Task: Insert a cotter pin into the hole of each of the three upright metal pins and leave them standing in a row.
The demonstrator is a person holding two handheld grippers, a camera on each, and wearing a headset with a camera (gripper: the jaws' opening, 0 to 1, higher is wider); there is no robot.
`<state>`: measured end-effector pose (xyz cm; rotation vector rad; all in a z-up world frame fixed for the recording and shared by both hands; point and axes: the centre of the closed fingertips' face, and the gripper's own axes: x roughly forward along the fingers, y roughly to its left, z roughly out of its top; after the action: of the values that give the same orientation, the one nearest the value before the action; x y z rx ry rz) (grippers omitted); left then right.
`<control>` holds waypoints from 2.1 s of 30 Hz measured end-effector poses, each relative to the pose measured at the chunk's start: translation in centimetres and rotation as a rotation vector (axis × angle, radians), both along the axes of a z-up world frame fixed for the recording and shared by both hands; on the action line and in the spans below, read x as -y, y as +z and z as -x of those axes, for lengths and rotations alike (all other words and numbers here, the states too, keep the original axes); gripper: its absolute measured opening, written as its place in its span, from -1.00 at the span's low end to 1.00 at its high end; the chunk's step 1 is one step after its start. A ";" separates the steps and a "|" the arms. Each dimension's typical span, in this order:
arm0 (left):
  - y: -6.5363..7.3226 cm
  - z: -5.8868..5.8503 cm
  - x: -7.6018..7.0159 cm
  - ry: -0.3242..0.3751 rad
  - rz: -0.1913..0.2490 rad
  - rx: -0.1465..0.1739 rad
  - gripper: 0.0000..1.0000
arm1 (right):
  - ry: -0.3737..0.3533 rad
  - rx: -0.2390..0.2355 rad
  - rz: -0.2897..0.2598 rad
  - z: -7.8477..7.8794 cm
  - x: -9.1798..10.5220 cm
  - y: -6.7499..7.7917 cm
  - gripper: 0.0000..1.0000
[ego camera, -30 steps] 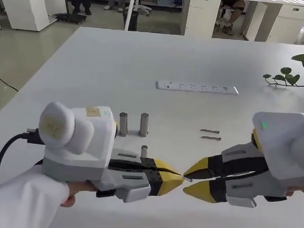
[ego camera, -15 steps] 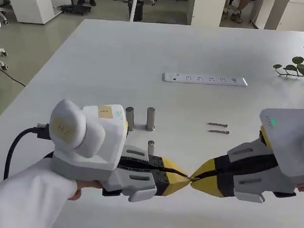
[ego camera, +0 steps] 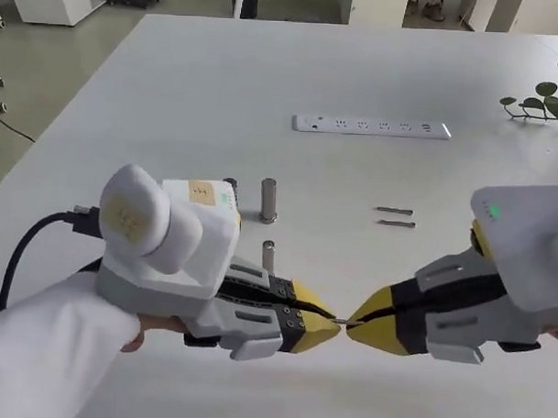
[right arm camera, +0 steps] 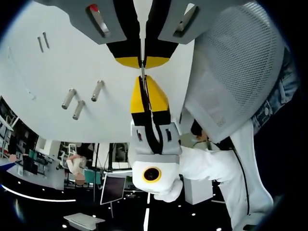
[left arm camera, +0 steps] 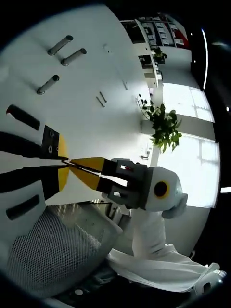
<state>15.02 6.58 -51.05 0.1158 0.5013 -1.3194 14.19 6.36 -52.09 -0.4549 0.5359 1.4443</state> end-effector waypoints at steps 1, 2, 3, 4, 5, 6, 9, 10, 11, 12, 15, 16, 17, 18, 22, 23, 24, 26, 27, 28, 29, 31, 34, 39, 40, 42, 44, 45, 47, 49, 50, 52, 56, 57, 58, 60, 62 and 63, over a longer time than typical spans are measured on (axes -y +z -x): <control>-0.1 0.0 0.0 -0.001 -0.002 0.005 -0.96 | -0.002 -0.002 -0.001 0.0 0.0 0.0 -1.00; -0.2 -0.1 -0.1 0.000 -0.008 0.012 -0.98 | -0.001 0.006 -0.001 0.0 0.0 0.0 -1.00; -0.4 -0.1 -0.3 0.003 -0.012 0.014 -0.98 | -0.001 0.008 0.001 0.0 0.0 0.0 -1.00; -0.5 -0.1 -0.3 0.006 -0.013 0.015 -0.97 | -0.006 0.007 0.000 -0.1 0.1 0.0 -1.00; -0.5 -0.2 -0.4 0.008 -0.012 0.016 -0.96 | -0.008 0.007 -0.002 -0.3 0.1 -0.1 -1.00; -0.7 -0.3 -0.5 0.019 -0.008 0.011 -0.92 | -0.012 0.005 -0.001 -0.4 0.0 -0.2 -1.00; -0.9 -0.6 -0.8 0.056 0.014 -0.006 -0.75 | -0.024 0.005 0.009 -0.9 -0.1 -0.7 -1.00; -1.2 -0.8 -1.0 0.070 0.018 -0.008 -0.70 | -0.029 0.005 0.014 -1.1 -0.2 -0.9 -1.00; -1.3 -1.0 -1.2 0.085 0.018 -0.003 -0.64 | -0.035 0.005 0.017 -1.3 -0.3 -1.0 -1.00; -1.5 -1.4 -1.6 0.111 0.017 0.001 -0.54 | -0.041 0.009 0.023 -1.6 -0.4 -1.1 -1.00; -1.7 -2.8 -2.9 0.201 0.012 0.011 -0.36 | -0.064 0.021 0.042 -2.6 -0.5 -1.3 -1.00; -2.0 -3.4 -3.6 0.235 0.004 0.015 -0.34 | -0.073 0.029 0.064 -3.1 -0.4 -1.5 -1.00; -2.1 -3.9 -4.2 0.257 -0.005 0.024 -0.32 | -0.079 0.038 0.083 -3.5 -0.2 -1.7 -1.00; -2.4 -4.4 -4.9 0.284 -0.013 0.030 -0.30 | -0.083 0.048 0.097 -3.9 -0.1 -1.8 -1.00; -3.0 -5.8 -6.5 0.333 -0.035 0.039 -0.24 | -0.110 0.056 0.119 -5.2 0.1 -1.9 -1.00; -3.1 -6.0 -6.7 0.340 -0.038 0.039 -0.25 | -0.117 0.059 0.124 -5.4 0.1 -2.0 -1.00; -3.2 -6.4 -6.9 0.355 -0.039 0.039 -0.25 | -0.127 0.062 0.128 -5.8 0.0 -2.0 -1.00; -3.3 -7.1 -7.0 0.377 -0.037 0.045 -0.25 | -0.140 0.061 0.129 -6.3 -0.2 -2.0 -1.00; -3.4 -7.3 -7.0 0.387 -0.039 0.047 -0.25 | -0.142 0.058 0.129 -6.4 -0.3 -2.0 -1.00; -3.4 -7.6 -7.0 0.394 -0.040 0.052 -0.25 | -0.141 0.055 0.133 -6.4 -0.4 -2.1 -1.00; -3.5 -7.8 -6.9 0.398 -0.039 0.051 -0.26 | -0.139 0.051 0.136 -6.4 -0.4 -2.2 -1.00; -3.8 -8.1 -6.8 0.401 -0.033 0.039 -0.31 | -0.132 0.052 0.143 -6.5 -0.6 -2.4 -1.00; -4.6 -8.9 -6.6 0.419 -0.044 0.036 -0.36 | -0.132 0.049 0.149 -6.8 -1.0 -2.7 -1.00; -5.8 -9.6 -6.4 0.425 -0.077 0.043 -0.36 | -0.147 0.049 0.164 -7.7 -1.2 -3.1 -1.00; -6.0 -9.9 -6.5 0.431 -0.082 0.050 -0.36 | -0.148 0.050 0.168 -7.9 -1.3 -3.1 -1.00; -6.2 -10.2 -6.5 0.442 -0.076 0.048 -0.37 | -0.154 0.038 0.167 -8.2 -1.4 -3.2 -1.00; -6.4 -10.4 -6.5 0.445 -0.074 0.048 -0.41 | -0.154 0.037 0.170 -8.4 -1.5 -3.4 -1.00; -6.6 -10.6 -6.5 0.449 -0.080 0.053 -0.43 | -0.151 0.047 0.185 -8.6 -1.5 -3.6 -1.00; -6.8 -10.7 -6.7 0.449 -0.104 0.076 -0.51 | -0.154 0.050 0.188 -8.9 -1.6 -3.7 -1.00; -7.0 -10.8 -6.7 0.442 -0.115 0.089 -0.57 | -0.162 0.051 0.183 -9.2 -1.8 -3.7 -1.00; -7.0 -10.9 -6.7 0.442 -0.114 0.090 -0.57 | -0.162 0.052 0.184 -9.3 -1.9 -3.8 -1.00; -7.0 -10.9 -6.6 0.433 -0.107 0.083 -0.59 | -0.152 0.062 0.190 -9.4 -2.1 -3.9 -1.00; -7.2 -11.2 -6.6 0.440 -0.108 0.086 -0.65 | -0.156 0.039 0.167 -9.6 -2.9 -4.0 -1.00; -7.2 -11.2 -6.6 0.441 -0.105 0.081 -0.66 | -0.152 0.044 0.172 -9.7 -3.0 -4.1 -1.00; -7.2 -11.2 -6.5 0.441 -0.100 0.079 -0.68 | -0.150 0.045 0.174 -9.7 -3.1 -4.2 -1.00; -7.3 -11.1 -6.3 0.438 -0.092 0.067 -0.78 | -0.146 0.044 0.175 -9.8 -3.4 -4.3 -1.00; -7.3 -11.2 -6.4 0.438 -0.096 0.076 -0.83 | -0.139 0.050 0.180 -9.8 -3.5 -4.5 -1.00; -7.3 -11.2 -6.4 0.441 -0.097 0.079 -0.84 | -0.138 0.052 0.184 -9.8 -3.6 -4.6 -1.00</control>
<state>26.23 13.00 -58.33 0.1289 0.4906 -0.8564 24.03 9.93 -56.70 -0.5880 0.6489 1.2539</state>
